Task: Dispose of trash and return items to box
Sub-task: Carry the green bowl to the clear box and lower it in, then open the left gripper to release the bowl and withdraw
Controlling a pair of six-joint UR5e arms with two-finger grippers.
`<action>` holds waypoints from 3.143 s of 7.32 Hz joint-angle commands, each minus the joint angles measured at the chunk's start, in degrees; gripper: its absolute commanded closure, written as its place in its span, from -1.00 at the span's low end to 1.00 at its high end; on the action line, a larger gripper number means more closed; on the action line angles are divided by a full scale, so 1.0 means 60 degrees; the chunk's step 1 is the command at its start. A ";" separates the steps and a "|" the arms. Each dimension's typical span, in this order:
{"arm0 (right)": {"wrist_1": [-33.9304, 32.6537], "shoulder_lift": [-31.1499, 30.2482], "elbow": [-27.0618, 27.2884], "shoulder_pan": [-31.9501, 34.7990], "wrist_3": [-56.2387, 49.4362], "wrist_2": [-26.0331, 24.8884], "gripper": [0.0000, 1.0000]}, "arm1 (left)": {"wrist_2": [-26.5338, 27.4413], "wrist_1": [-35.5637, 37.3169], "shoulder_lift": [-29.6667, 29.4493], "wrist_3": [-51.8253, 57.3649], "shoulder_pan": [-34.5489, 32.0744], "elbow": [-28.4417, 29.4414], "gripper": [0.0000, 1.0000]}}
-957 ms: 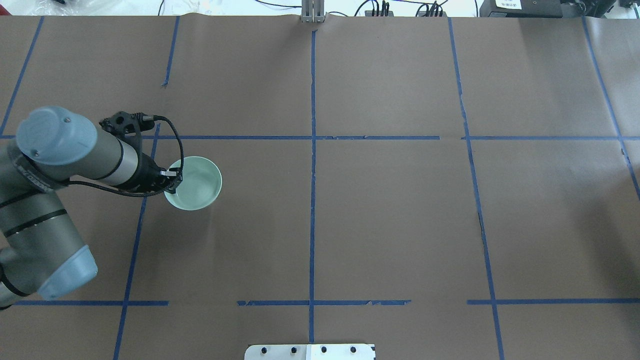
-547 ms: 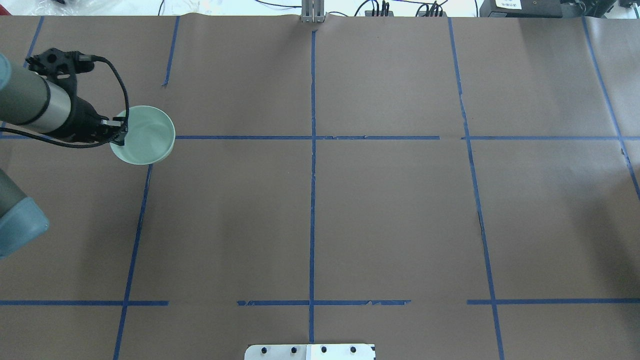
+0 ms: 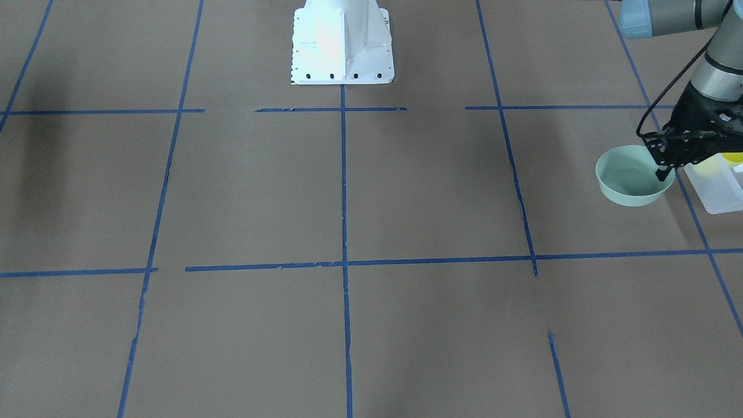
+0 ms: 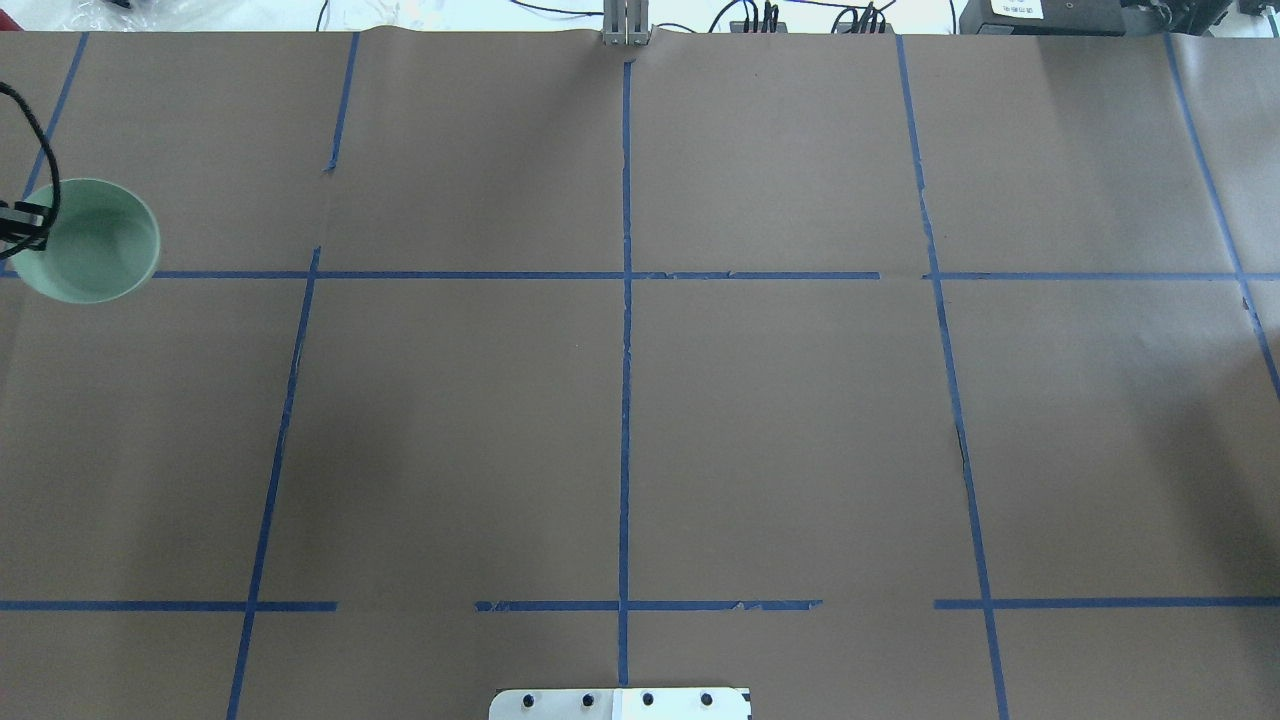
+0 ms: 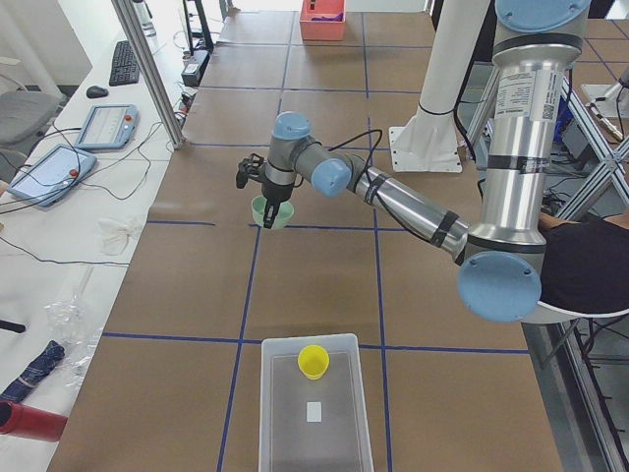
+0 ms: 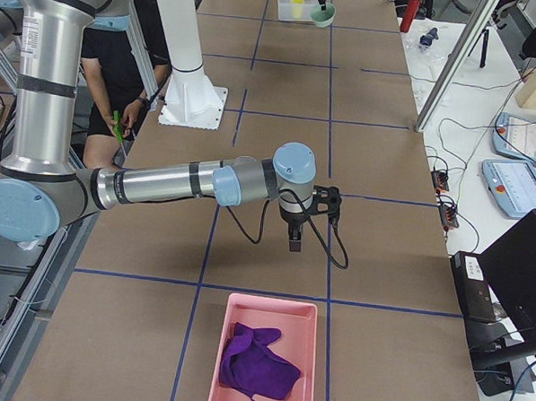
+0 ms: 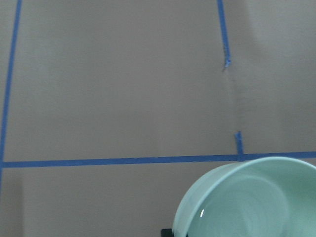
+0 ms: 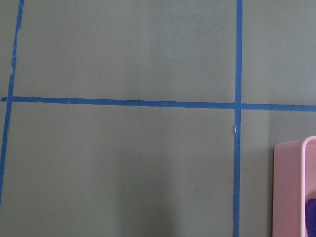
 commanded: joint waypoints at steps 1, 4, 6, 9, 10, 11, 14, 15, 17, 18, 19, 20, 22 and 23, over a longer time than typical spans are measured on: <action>0.0000 0.0007 -0.0001 -0.0010 -0.0005 -0.0003 -1.00 | 0.0059 -0.0036 0.0590 0.3132 -0.1749 0.0674 1.00; 0.0000 0.0007 0.0013 0.0004 -0.0005 -0.0003 -1.00 | 0.0074 -0.0195 0.0591 0.6347 -0.3966 0.2402 1.00; 0.0000 0.0007 0.0028 -0.0010 -0.0005 -0.0003 -1.00 | 0.0074 -0.2453 0.1364 0.7507 -0.4802 0.3981 1.00; 0.0015 0.0007 0.0086 0.0004 -0.0005 0.0011 -1.00 | 0.0191 -0.4414 0.2113 0.7805 -0.4909 0.5423 1.00; 0.0015 0.0007 0.0101 0.0004 -0.0005 0.0011 -1.00 | 0.0191 -0.4488 0.2201 0.7805 -0.4909 0.5541 1.00; 0.0015 0.0007 0.0087 0.0004 -0.0005 0.0011 -1.00 | 0.0176 -0.4547 0.2231 0.7805 -0.4909 0.5673 0.87; 0.0015 0.0007 0.0101 0.0004 -0.0005 0.0011 -1.00 | 0.0162 -0.4547 0.2202 0.7731 -0.4894 0.5689 -1.00; 0.0015 0.0007 0.0101 0.0004 -0.0020 0.0011 -1.00 | 0.0133 -0.4547 0.2144 0.7688 -0.4894 0.5588 -1.00; -0.0015 -0.0007 -0.0001 0.0004 0.0009 0.0011 -1.00 | 0.0088 -0.4359 0.1502 0.6609 -0.4879 0.5397 -1.00; -0.0015 -0.0007 -0.0016 0.0004 0.0067 0.0040 -1.00 | -0.0390 -0.4081 0.1136 0.6125 -0.4879 0.5396 -1.00; -0.0015 -0.0007 0.0086 0.0019 0.0184 0.0055 -1.00 | -0.1570 -0.2759 0.0640 0.5308 -0.4865 0.5005 -1.00; -0.0015 0.0007 0.0072 0.0019 0.0156 0.0041 -1.00 | -0.1770 -0.1571 0.0519 0.5024 -0.4836 0.4232 -1.00; -0.0015 0.0007 0.0042 0.0019 0.0141 0.0055 -1.00 | -0.2702 0.0453 0.0270 0.4816 -0.4792 0.3115 -1.00; -0.0015 -0.0007 0.0043 0.0019 0.0141 0.0113 -1.00 | -0.3043 0.0767 0.0239 0.4816 -0.4792 0.2937 -1.00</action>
